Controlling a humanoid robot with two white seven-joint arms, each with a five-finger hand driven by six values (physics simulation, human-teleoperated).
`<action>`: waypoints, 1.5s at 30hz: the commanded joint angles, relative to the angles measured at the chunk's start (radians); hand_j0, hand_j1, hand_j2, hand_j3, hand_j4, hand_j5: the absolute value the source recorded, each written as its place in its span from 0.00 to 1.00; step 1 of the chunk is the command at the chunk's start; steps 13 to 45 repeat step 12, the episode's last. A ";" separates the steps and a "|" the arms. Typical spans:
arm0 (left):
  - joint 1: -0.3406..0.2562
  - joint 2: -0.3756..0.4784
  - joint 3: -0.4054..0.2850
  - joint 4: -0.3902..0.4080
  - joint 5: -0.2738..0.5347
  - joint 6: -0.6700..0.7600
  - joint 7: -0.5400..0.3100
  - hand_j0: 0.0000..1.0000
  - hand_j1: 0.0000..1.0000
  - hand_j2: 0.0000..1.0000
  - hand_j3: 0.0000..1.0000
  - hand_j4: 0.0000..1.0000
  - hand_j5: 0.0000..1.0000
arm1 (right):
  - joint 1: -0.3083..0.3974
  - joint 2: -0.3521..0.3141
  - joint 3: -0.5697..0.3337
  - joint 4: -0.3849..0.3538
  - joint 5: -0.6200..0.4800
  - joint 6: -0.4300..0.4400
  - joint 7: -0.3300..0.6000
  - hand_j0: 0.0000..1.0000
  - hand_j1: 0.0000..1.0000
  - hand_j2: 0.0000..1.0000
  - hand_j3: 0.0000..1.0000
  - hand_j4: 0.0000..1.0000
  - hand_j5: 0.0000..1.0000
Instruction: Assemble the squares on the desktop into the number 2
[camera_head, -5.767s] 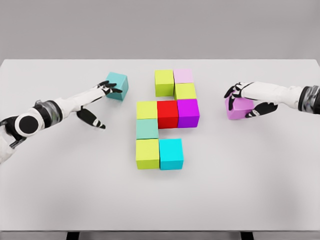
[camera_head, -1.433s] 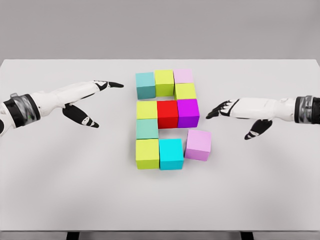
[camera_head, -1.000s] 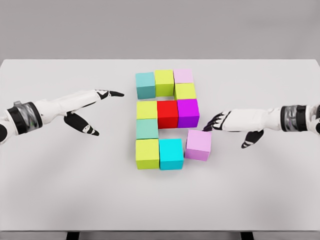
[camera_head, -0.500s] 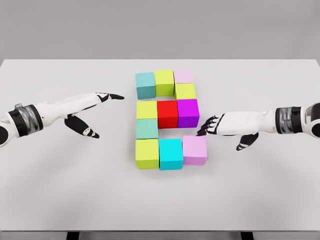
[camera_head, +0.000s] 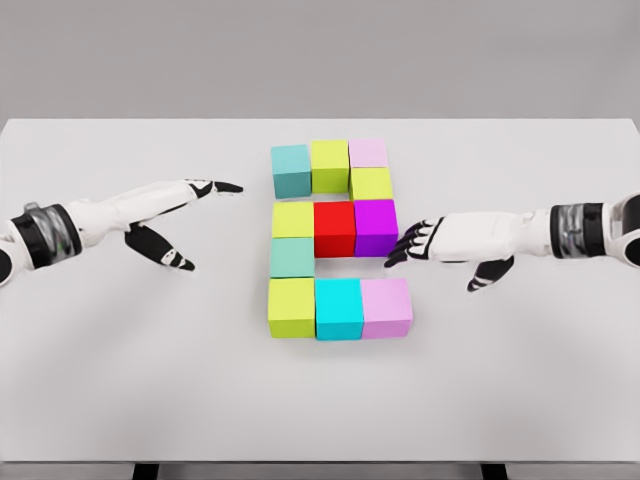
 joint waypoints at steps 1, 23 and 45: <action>0.000 0.001 0.041 0.050 0.006 0.001 0.000 1.00 1.00 1.00 1.00 1.00 1.00 | 0.000 -0.001 -0.006 0.008 -0.009 0.002 0.000 1.00 1.00 1.00 1.00 1.00 1.00; -0.003 -0.001 0.057 0.094 0.007 0.004 0.005 1.00 1.00 1.00 1.00 1.00 1.00 | 0.025 -0.128 -0.161 0.176 -0.144 0.002 0.000 1.00 1.00 1.00 1.00 1.00 1.00; -0.003 -0.001 0.057 0.094 0.007 0.004 0.005 1.00 1.00 1.00 1.00 1.00 1.00 | 0.025 -0.128 -0.161 0.176 -0.144 0.002 0.000 1.00 1.00 1.00 1.00 1.00 1.00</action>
